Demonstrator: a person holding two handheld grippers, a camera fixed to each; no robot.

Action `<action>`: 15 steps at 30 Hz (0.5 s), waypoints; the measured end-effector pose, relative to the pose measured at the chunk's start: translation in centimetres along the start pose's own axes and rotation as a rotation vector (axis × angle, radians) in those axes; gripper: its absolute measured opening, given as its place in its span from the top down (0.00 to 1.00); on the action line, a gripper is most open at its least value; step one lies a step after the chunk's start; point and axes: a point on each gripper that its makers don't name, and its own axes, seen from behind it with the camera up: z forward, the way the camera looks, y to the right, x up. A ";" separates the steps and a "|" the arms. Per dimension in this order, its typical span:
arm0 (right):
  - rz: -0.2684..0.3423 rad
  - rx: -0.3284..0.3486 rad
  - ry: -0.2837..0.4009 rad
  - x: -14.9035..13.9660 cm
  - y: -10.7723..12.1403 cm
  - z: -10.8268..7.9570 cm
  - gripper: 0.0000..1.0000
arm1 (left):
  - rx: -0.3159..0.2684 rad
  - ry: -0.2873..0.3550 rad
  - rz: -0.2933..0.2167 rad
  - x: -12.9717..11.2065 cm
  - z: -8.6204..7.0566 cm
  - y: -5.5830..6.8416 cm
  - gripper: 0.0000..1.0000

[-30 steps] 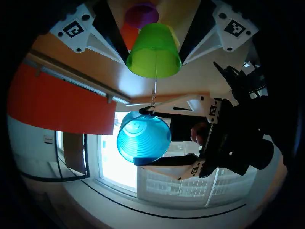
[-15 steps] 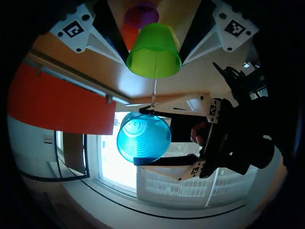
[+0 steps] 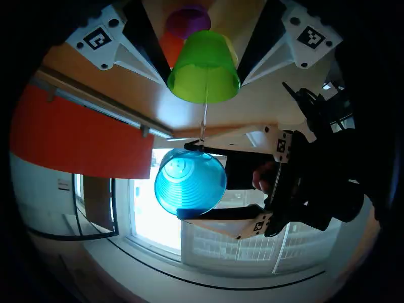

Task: Pour water

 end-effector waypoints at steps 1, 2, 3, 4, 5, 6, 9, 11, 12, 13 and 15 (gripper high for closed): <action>0.000 0.000 0.000 0.0 0.0 0.0 0.08 | 0.000 0.000 0.001 0.0 0.0 0.0 0.12; -0.001 -0.001 0.000 0.0 0.0 0.0 0.08 | -0.001 0.001 0.001 0.0 0.0 0.0 0.12; -0.001 -0.001 -0.001 -0.1 0.0 0.0 0.08 | -0.001 0.001 0.002 0.0 0.1 0.0 0.12; -0.001 -0.001 0.000 -0.1 0.0 0.0 0.08 | -0.001 0.001 0.004 0.0 0.1 0.0 0.12; -0.001 -0.002 0.000 -0.1 0.0 0.0 0.07 | -0.001 0.000 0.005 -0.1 0.1 0.0 0.12; -0.001 -0.002 0.000 -0.1 0.0 0.0 0.07 | -0.001 0.000 0.007 -0.1 0.1 0.0 0.12; -0.001 -0.001 0.000 0.0 0.0 0.0 0.07 | -0.003 -0.001 0.010 -0.1 0.1 0.1 0.12; -0.002 -0.002 0.001 0.0 0.1 0.0 0.08 | -0.003 -0.001 0.012 -0.1 0.1 0.1 0.12; -0.003 -0.002 0.001 0.0 0.1 0.0 0.08 | -0.003 -0.001 0.013 -0.1 0.1 0.1 0.13; -0.003 -0.003 0.001 0.0 0.1 0.0 0.08 | -0.003 -0.001 0.014 -0.1 0.1 0.1 0.12; -0.004 -0.003 0.001 0.0 0.2 0.0 0.07 | -0.003 -0.001 0.015 -0.1 0.1 0.2 0.12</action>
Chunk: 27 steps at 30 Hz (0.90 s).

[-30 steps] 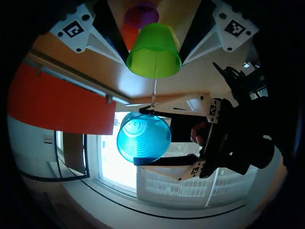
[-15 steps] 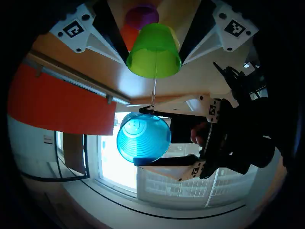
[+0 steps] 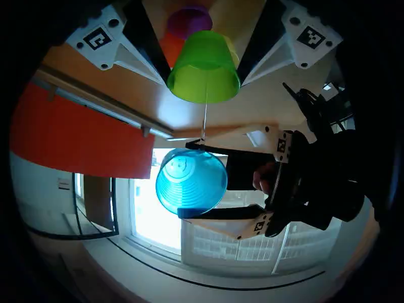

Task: Pour water

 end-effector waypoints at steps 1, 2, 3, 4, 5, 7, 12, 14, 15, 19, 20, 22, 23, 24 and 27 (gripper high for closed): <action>0.000 -0.001 0.000 0.0 0.0 0.0 0.07 | 0.001 0.000 0.001 0.0 0.0 0.0 0.13; 0.000 -0.001 0.000 0.0 0.0 0.0 0.07 | 0.001 0.000 0.002 0.0 0.0 0.0 0.13; 0.000 -0.001 0.000 0.0 0.1 0.0 0.07 | 0.002 0.001 0.003 0.0 0.0 0.0 0.13; -0.001 -0.002 0.001 0.0 0.1 0.0 0.07 | 0.002 0.001 0.004 0.1 0.0 0.0 0.12; -0.002 -0.002 0.001 0.0 0.1 0.0 0.07 | 0.002 0.001 0.005 0.1 0.0 0.0 0.12; -0.002 -0.001 0.001 0.1 0.0 0.0 0.07 | 0.002 0.001 0.007 0.1 0.0 0.0 0.12; -0.003 -0.001 0.003 0.1 0.0 0.0 0.08 | 0.002 0.000 0.015 0.1 0.1 0.1 0.12; -0.002 -0.001 0.003 0.1 0.0 0.0 0.08 | 0.000 -0.002 0.018 0.0 0.0 0.2 0.12; -0.002 -0.001 0.003 0.1 -0.1 0.0 0.07 | 0.000 -0.002 0.019 0.0 0.0 0.2 0.12; -0.002 -0.001 0.004 0.1 0.0 0.0 0.08 | 0.001 -0.004 0.024 0.1 0.0 0.2 0.12; -0.002 -0.001 0.004 0.1 0.0 0.0 0.08 | 0.001 -0.004 0.025 0.1 0.0 0.1 0.12; -0.002 -0.001 0.004 0.1 0.0 0.0 0.08 | 0.001 -0.004 0.029 0.1 0.0 0.1 0.12; -0.002 -0.001 0.005 0.1 0.1 0.0 0.08 | 0.001 -0.003 0.031 0.2 0.0 0.2 0.13; -0.002 -0.001 0.005 0.1 0.1 -0.1 0.08 | 0.001 -0.003 0.033 0.2 0.0 0.2 0.13; -0.002 0.000 0.006 0.1 0.0 -0.1 0.07 | -0.002 -0.004 0.036 0.2 0.0 0.3 0.12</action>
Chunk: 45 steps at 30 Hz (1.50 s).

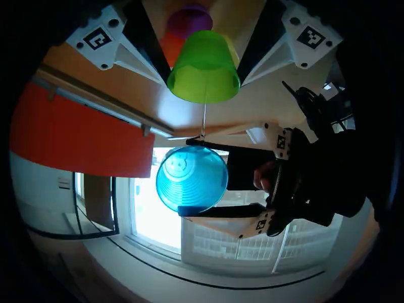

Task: Pour water

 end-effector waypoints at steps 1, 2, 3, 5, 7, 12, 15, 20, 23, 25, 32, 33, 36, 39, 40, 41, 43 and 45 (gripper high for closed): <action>0.000 0.000 0.000 0.0 0.0 0.0 0.08 | 0.000 0.000 0.001 0.0 0.0 0.0 0.12; 0.001 -0.001 0.000 0.0 0.0 0.0 0.08 | 0.000 -0.001 0.003 0.0 0.0 0.0 0.12; 0.001 -0.001 0.000 0.0 0.0 0.0 0.08 | 0.000 -0.001 0.004 0.0 0.0 0.0 0.12; 0.001 -0.001 0.000 0.0 0.0 0.0 0.07 | 0.001 -0.001 0.008 0.0 -0.1 0.0 0.12; 0.001 -0.001 0.000 0.0 0.0 0.0 0.07 | 0.001 -0.001 0.010 0.0 -0.1 0.0 0.12; 0.000 -0.001 0.001 0.0 -0.1 -0.1 0.08 | 0.001 -0.002 0.013 -0.1 -0.1 0.0 0.13; -0.001 -0.001 0.000 0.0 -0.1 -0.1 0.07 | 0.001 -0.002 0.021 -0.1 0.0 0.0 0.12; -0.001 0.000 0.002 0.0 -0.2 0.0 0.08 | 0.001 -0.005 0.022 -0.2 0.1 0.2 0.12; 0.000 0.000 0.002 0.0 -0.2 0.0 0.07 | 0.001 -0.005 0.025 -0.3 0.2 0.3 0.12; -0.001 0.000 0.001 0.0 -0.1 0.0 0.07 | 0.002 -0.006 0.029 -0.3 0.2 0.3 0.12; -0.001 0.000 0.003 0.0 -0.1 -0.1 0.08 | -0.001 -0.006 0.040 -0.2 0.2 0.4 0.12; -0.001 0.000 0.003 0.0 -0.1 -0.1 0.08 | -0.002 -0.006 0.041 -0.2 0.2 0.4 0.13; -0.001 0.000 0.004 0.0 -0.2 -0.1 0.08 | -0.001 -0.006 0.046 -0.2 0.2 0.3 0.12; 0.000 0.002 0.004 0.1 -0.3 -0.1 0.07 | -0.001 -0.006 0.048 -0.1 0.2 0.1 0.13; 0.000 0.002 0.005 0.1 -0.3 -0.1 0.07 | 0.000 -0.006 0.048 -0.1 0.2 0.1 0.12; -0.001 0.002 0.005 0.1 -0.3 -0.1 0.07 | 0.001 -0.006 0.048 -0.1 0.2 0.0 0.12; 0.000 0.002 0.006 0.1 -0.3 -0.1 0.07 | 0.002 -0.006 0.049 0.0 0.2 0.0 0.12; 0.000 0.002 0.006 0.1 -0.3 -0.1 0.08 | 0.003 -0.007 0.050 0.0 0.1 -0.1 0.12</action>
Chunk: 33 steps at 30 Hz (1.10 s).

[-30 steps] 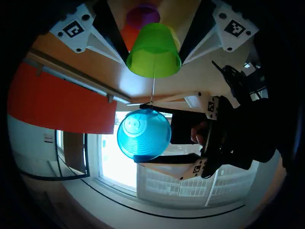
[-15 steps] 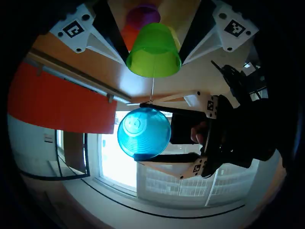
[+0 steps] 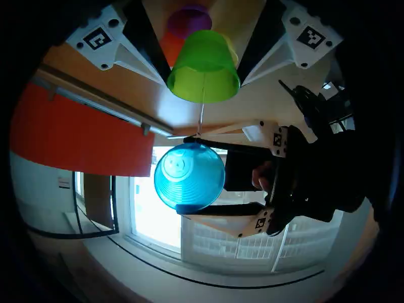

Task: Pour water

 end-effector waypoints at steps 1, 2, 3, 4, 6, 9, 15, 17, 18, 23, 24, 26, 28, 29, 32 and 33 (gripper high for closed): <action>0.000 0.000 0.000 0.0 0.0 0.0 0.08 | 0.000 0.000 0.002 0.0 0.0 0.0 0.12; 0.000 0.001 -0.001 0.0 0.0 0.0 0.08 | 0.000 0.000 0.004 0.1 -0.1 0.0 0.12; 0.001 0.001 -0.001 0.0 0.0 0.0 0.08 | 0.000 0.001 0.006 0.1 -0.1 0.0 0.13; 0.000 0.001 0.000 0.0 0.0 0.0 0.08 | 0.001 0.001 0.008 0.1 -0.1 0.0 0.13; 0.000 0.001 0.000 0.0 -0.1 0.0 0.08 | 0.002 0.000 0.010 0.1 -0.1 0.0 0.12; 0.001 0.001 0.001 0.0 0.0 0.0 0.08 | 0.003 -0.002 0.014 0.0 0.0 -0.1 0.13; 0.002 0.001 0.001 -0.1 0.0 0.0 0.08 | 0.004 -0.002 0.025 0.1 -0.1 -0.1 0.12; 0.002 0.002 0.002 -0.1 0.0 0.1 0.08 | 0.003 -0.002 0.026 0.1 -0.1 0.0 0.13; 0.002 0.002 0.002 -0.1 -0.1 0.1 0.08 | 0.002 -0.002 0.027 0.1 -0.1 0.0 0.12; 0.003 0.004 0.003 -0.2 -0.2 0.1 0.08 | -0.001 -0.005 0.041 0.0 0.0 0.1 0.12; 0.004 0.004 0.003 -0.1 -0.2 0.2 0.08 | -0.002 -0.005 0.043 -0.1 0.0 0.2 0.12; 0.004 0.003 0.003 -0.2 -0.1 0.2 0.08 | -0.001 -0.005 0.042 -0.2 0.0 0.1 0.12; 0.004 0.003 0.003 -0.2 -0.1 0.2 0.08 | -0.001 -0.006 0.042 -0.2 0.1 0.1 0.12; 0.004 0.003 0.003 -0.2 -0.1 0.2 0.08 | -0.001 -0.006 0.042 -0.3 0.1 0.1 0.12; 0.004 0.003 0.003 -0.1 -0.1 0.2 0.07 | -0.002 -0.007 0.047 -0.3 0.1 0.1 0.12; 0.004 0.003 0.003 -0.1 -0.1 0.3 0.07 | -0.002 -0.007 0.049 -0.3 0.1 0.1 0.12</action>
